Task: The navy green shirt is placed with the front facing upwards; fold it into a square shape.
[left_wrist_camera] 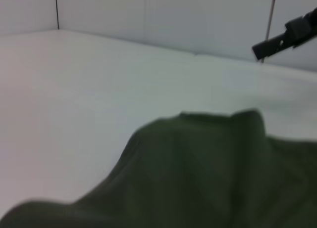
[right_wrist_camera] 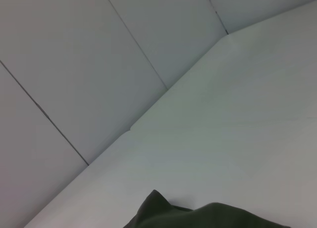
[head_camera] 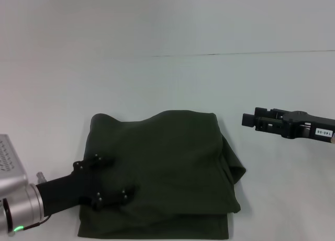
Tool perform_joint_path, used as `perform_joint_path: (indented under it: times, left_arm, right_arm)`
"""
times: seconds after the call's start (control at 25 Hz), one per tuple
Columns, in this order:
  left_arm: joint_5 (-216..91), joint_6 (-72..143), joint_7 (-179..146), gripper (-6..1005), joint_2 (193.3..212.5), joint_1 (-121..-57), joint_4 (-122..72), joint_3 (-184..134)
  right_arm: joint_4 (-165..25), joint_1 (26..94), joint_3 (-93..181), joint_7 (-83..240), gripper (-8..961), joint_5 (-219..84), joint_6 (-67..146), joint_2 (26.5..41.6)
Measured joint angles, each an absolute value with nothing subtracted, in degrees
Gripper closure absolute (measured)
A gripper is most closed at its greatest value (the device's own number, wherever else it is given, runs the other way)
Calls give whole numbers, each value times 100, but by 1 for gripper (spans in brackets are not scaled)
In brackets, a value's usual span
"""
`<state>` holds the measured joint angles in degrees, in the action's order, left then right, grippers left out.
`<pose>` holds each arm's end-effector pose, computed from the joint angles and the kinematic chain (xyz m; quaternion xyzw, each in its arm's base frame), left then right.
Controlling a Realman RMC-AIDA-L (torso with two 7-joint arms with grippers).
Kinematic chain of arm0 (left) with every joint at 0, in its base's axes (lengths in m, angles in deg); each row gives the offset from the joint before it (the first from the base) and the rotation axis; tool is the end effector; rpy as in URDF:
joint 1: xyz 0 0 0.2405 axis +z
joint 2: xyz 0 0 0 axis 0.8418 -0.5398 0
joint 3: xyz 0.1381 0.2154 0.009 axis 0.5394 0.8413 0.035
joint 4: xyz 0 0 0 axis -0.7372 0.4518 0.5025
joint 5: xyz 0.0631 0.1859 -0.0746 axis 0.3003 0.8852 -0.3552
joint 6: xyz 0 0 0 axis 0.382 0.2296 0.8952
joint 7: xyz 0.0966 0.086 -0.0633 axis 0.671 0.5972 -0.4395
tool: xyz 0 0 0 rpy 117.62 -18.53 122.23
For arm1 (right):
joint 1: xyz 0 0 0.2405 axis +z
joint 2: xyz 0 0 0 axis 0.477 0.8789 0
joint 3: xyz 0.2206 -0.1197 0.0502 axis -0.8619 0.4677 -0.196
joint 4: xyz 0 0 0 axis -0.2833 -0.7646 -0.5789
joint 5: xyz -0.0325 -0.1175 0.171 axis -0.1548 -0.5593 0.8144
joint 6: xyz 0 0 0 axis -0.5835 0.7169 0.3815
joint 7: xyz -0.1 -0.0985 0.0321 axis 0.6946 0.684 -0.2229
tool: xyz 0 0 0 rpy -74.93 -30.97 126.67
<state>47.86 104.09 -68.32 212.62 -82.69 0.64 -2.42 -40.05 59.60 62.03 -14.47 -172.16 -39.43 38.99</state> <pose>-0.3149 0.2888 -0.0599 -0.9379 -0.1807 -0.1876 0.2291 0.2888 0.3367 0.0188 -0.8536 0.4044 0.2909 0.1525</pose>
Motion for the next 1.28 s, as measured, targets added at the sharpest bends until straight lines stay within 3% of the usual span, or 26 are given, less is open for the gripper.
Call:
perform_joint_path:
  times: [0.32,0.64,0.92,1.28]
  left_arm:
    - [4399,11902,-7352,76,21206,-8194,656,-986]
    - [4439,12542,-8037,76,21200,-7657,1639,-1018]
    - [4597,12689,-8245,76,21207,-7130,2000,-1076]
    - [5015,12404,-8148,76,21215,-7139,1668,-1124]
  right_arm:
    - [-3983,5960,6204,-737,150,-17206,-4333,3918]
    - [-4187,5670,6329,1219,150,-17243,-4603,4092]
    - [-4866,5210,6548,2834,151,-17253,-4390,4100]
    - [-5520,4919,6650,3911,150,-17257,-3982,4100]
